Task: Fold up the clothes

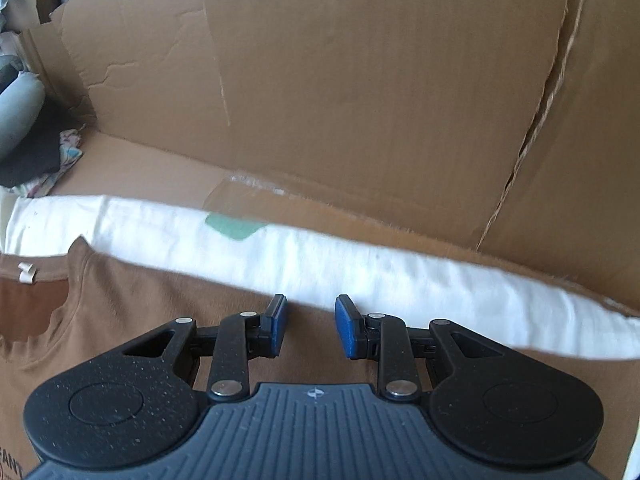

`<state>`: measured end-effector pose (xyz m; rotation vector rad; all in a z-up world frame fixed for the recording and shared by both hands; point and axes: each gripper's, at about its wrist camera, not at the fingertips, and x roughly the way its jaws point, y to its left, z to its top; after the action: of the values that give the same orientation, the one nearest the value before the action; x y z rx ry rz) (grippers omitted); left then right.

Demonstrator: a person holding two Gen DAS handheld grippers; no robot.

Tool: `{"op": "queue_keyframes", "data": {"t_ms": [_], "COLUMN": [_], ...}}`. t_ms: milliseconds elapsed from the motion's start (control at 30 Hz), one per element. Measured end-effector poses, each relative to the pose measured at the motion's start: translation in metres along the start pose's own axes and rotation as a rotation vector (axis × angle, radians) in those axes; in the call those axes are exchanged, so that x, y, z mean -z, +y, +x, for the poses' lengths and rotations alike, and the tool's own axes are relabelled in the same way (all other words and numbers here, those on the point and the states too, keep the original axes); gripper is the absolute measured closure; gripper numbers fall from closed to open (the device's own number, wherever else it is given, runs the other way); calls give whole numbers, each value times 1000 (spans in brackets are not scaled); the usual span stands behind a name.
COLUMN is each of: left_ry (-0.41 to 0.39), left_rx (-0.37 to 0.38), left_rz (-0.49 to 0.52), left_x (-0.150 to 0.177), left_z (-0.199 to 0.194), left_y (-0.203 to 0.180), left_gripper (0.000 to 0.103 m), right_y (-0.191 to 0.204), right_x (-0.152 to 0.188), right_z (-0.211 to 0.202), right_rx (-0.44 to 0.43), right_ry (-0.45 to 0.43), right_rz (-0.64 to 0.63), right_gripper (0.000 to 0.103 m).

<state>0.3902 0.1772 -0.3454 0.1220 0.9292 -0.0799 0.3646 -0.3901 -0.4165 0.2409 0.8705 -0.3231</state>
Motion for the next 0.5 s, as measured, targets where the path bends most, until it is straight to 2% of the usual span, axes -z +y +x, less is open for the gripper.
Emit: {"op": "queue_keyframes", "data": {"t_ms": [233, 500], "left_ry": [-7, 36], "left_rx": [-79, -88], "left_rz": [0, -44], "left_x": [32, 81], "left_z": [-45, -47], "left_y": [31, 48], "left_gripper": [92, 92], "right_y": [13, 20], "right_x": [-4, 15], "right_z": [-38, -90], "right_rx": [-92, -198], "right_ry": [-85, -67], "right_rz": [-72, -99], "right_gripper": [70, 70]}}
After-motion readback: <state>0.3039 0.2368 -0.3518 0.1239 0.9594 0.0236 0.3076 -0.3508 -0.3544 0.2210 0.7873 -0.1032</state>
